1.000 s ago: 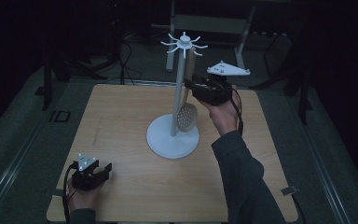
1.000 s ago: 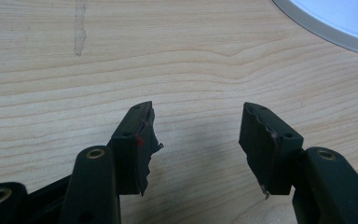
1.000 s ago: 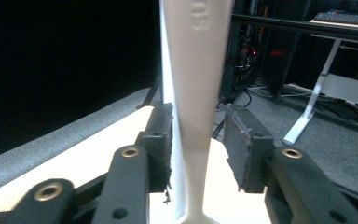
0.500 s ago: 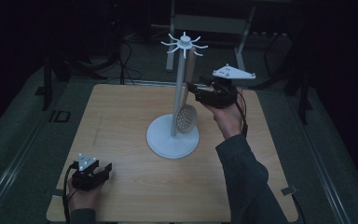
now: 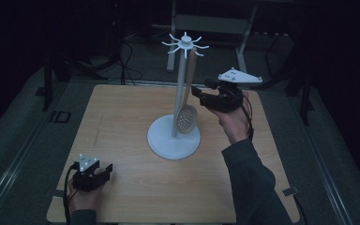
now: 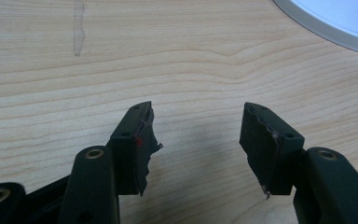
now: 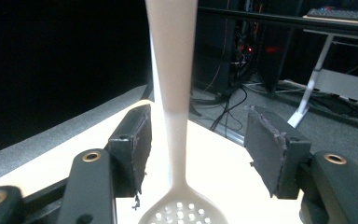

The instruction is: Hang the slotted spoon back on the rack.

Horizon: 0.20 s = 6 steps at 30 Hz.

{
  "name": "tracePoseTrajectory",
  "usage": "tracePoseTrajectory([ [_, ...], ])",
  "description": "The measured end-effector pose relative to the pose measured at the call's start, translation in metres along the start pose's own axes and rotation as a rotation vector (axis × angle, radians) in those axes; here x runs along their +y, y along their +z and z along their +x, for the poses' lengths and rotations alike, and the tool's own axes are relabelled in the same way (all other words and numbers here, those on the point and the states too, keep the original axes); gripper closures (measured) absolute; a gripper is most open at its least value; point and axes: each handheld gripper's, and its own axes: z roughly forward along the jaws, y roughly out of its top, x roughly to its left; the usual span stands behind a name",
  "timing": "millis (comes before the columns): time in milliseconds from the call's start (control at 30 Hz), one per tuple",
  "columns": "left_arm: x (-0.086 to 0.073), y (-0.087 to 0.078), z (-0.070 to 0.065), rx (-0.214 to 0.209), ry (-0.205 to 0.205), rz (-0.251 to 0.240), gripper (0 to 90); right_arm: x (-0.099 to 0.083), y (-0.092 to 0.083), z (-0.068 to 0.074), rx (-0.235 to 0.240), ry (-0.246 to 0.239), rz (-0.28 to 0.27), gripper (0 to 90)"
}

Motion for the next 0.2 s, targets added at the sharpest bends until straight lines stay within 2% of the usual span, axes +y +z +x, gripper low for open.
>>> tracePoseTrajectory([
  [200, 0.0005, 0.0000, -0.0001, 0.000, -0.002, -0.003, 44.6, -0.0105, -0.0067, -0.0025, 0.003, 0.016, 0.015, 41.2],
])
